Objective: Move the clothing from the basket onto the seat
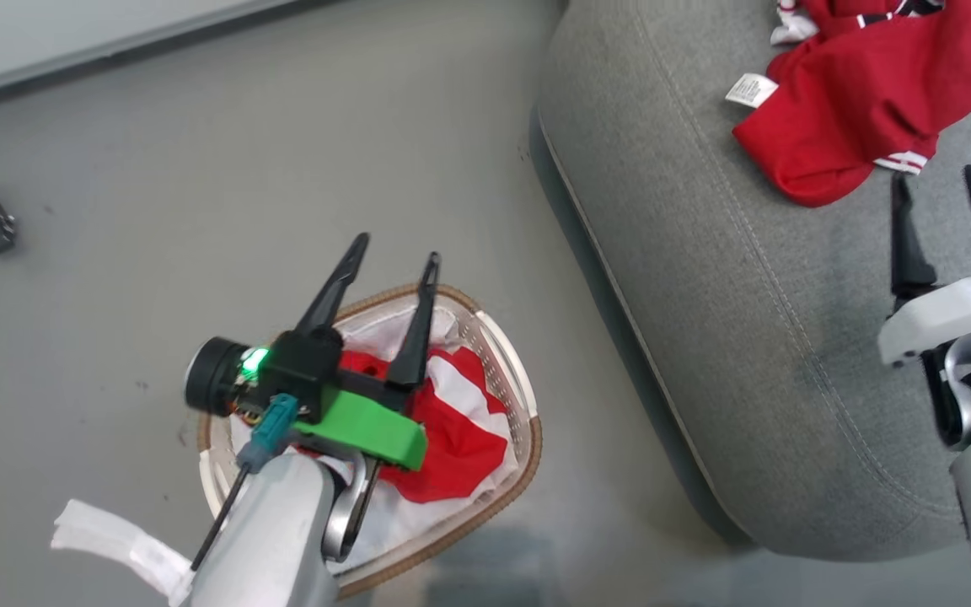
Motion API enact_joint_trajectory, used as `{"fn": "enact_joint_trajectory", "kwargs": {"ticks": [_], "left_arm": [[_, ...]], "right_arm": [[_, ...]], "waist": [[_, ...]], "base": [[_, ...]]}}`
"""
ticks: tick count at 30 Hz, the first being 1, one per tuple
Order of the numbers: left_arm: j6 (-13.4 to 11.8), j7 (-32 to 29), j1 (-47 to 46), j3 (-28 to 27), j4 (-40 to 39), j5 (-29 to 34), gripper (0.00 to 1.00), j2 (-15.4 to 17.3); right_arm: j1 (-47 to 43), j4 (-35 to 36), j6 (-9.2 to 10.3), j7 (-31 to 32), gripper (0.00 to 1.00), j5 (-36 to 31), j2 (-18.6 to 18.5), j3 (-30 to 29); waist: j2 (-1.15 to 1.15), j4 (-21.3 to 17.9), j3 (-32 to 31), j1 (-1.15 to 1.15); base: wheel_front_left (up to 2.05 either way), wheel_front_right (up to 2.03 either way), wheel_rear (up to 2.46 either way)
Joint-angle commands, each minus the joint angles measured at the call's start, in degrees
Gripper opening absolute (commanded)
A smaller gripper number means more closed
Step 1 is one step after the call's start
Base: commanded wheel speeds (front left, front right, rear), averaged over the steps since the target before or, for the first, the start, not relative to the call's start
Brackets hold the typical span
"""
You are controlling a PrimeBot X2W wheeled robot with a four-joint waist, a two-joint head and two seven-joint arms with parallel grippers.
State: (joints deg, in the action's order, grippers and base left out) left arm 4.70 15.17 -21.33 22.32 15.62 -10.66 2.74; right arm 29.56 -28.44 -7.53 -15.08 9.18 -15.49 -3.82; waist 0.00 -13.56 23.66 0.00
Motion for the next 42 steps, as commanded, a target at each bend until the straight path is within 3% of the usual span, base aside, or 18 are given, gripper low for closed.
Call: {"fn": "enact_joint_trajectory", "kwargs": {"ticks": [1, 9, 20, 23, 32, 42], "left_arm": [[-0.53, -0.03, 1.71, -1.25, -0.01, -0.53, 1.0, 0.27], [-2.23, -0.04, 6.46, -8.22, 0.43, -0.82, 1.0, 0.25], [-5.33, -0.04, 12.56, -16.26, 3.13, -1.61, 1.0, 0.21], [-6.2, -0.04, 14.29, -17.29, 3.45, -1.46, 1.0, 0.22], [-5.54, -0.04, 20.39, -18.59, 4.01, -1.71, 1.0, 0.23], [-5.23, -0.03, 22.34, -17.38, 2.96, -2.0, 1.0, 0.22]], "right_arm": [[-1.35, 1.31, 0.08, -0.11, 1.0, 0.77, 0.45, 0.46], [-5.27, 7.28, 0.08, -0.11, 1.0, 1.94, 4.38, 3.37], [-11.24, 8.22, 0.08, -0.11, 1.0, 1.36, 8.24, 5.35], [-13.06, 7.8, 0.08, -0.11, 1.0, 1.19, 8.66, 5.74], [-18.87, 6.47, 0.08, -0.11, 1.0, 1.05, 10.24, 6.65], [-21.09, 5.86, 0.08, -0.11, 1.0, 1.79, 11.16, 7.43]], "waist": [[0.0, 2.1, -4.21, 0.0], [0.0, 6.5, -9.43, 0.0], [0.0, 11.08, -15.05, 0.0], [0.0, 12.03, -16.45, 0.0], [0.0, 13.45, -20.42, 0.0], [0.0, 13.31, -20.67, 0.0]], "base": [[0.0, 0.0, 0.0], [0.0, 0.0, 0.0], [0.0, 0.0, 0.0], [0.0, 0.0, 0.0], [0.0, 0.0, 0.0], [0.0, 0.0, 0.0]]}}
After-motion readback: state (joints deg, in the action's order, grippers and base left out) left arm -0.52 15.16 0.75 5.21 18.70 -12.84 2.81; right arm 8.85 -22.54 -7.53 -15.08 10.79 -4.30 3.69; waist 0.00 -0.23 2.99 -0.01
